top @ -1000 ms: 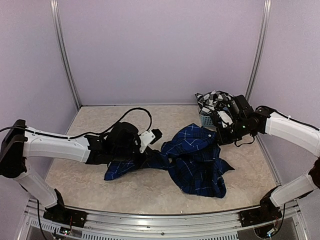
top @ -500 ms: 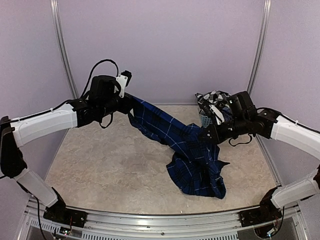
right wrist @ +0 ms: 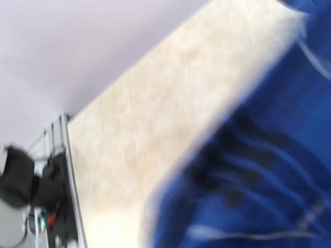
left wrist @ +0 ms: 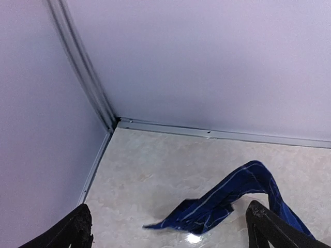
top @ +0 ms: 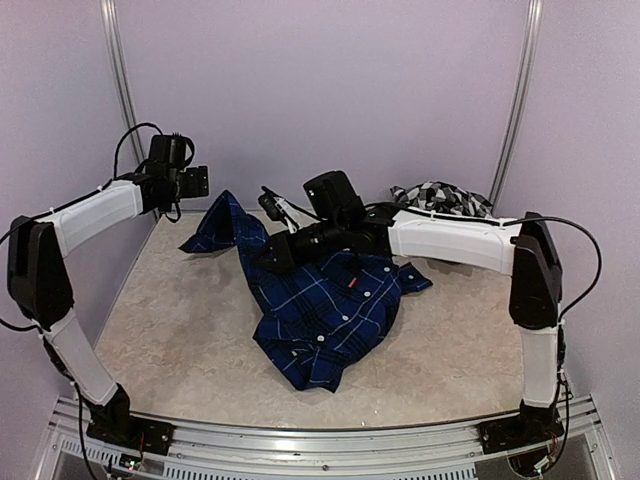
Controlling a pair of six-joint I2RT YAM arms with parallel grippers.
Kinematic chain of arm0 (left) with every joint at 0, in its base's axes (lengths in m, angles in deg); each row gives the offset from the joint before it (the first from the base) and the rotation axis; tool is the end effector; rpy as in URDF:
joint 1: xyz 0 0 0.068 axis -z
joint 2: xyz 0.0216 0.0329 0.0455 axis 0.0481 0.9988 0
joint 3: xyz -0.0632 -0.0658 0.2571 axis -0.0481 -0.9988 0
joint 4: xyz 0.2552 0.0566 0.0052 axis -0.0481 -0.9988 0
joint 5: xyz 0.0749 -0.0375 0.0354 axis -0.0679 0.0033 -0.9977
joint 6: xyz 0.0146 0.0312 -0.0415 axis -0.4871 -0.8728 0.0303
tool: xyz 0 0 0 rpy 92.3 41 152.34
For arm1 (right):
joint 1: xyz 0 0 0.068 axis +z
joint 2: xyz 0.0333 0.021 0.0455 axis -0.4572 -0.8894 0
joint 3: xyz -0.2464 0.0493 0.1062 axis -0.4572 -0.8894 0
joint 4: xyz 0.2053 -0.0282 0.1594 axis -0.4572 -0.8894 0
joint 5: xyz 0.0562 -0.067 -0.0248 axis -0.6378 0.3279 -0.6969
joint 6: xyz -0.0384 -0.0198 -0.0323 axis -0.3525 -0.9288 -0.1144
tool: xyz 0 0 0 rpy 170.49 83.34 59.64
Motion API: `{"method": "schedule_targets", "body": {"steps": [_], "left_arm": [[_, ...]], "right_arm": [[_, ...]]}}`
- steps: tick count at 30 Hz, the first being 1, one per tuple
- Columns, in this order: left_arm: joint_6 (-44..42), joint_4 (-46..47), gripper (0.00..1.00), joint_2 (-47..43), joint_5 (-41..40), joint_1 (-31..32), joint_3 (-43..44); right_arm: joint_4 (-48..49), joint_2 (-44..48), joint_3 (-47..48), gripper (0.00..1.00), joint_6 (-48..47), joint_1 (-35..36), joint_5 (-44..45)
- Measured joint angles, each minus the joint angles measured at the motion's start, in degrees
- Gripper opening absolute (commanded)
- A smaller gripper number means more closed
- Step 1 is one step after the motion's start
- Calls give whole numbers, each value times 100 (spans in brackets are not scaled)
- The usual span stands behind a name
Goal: Fold and stack the long sleeve shirts
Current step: Flatten out the crumpled shirt at the center of the board.
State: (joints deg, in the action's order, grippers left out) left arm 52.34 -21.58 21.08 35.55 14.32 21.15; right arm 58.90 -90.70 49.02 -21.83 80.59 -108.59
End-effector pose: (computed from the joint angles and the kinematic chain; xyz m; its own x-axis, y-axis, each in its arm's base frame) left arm 0.3911 -0.1026 0.3352 -0.3898 0.0095 -0.9209 -0.1938 0.9767 0.0921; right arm 0.2693 0.3902 0.2924 -0.6585 -0.2655 -0.7042 -0.7472 0.3419 0.5698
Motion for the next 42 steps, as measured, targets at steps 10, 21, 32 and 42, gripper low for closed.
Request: {"method": "schedule_targets", "body": {"steps": [10, 21, 32, 42], "left_arm": [[763, -273, 99, -2076, 151, 378, -2092], [1163, 634, 88, -3185, 1447, 4232, -4350], [1526, 463, 85, -918, 1045, 5897, -3751], [1923, 260, 50, 50, 649, 6002, -3436]], "right_arm": [[-192, -474, 472, 99, -107, -341, 127], [-704, 2446, -2872, 99, -273, -2190, 1873], [-857, 2540, -3617, 98, -295, -2245, 1978], [-807, 2822, -4199, 98, -245, -2249, 1950]]}}
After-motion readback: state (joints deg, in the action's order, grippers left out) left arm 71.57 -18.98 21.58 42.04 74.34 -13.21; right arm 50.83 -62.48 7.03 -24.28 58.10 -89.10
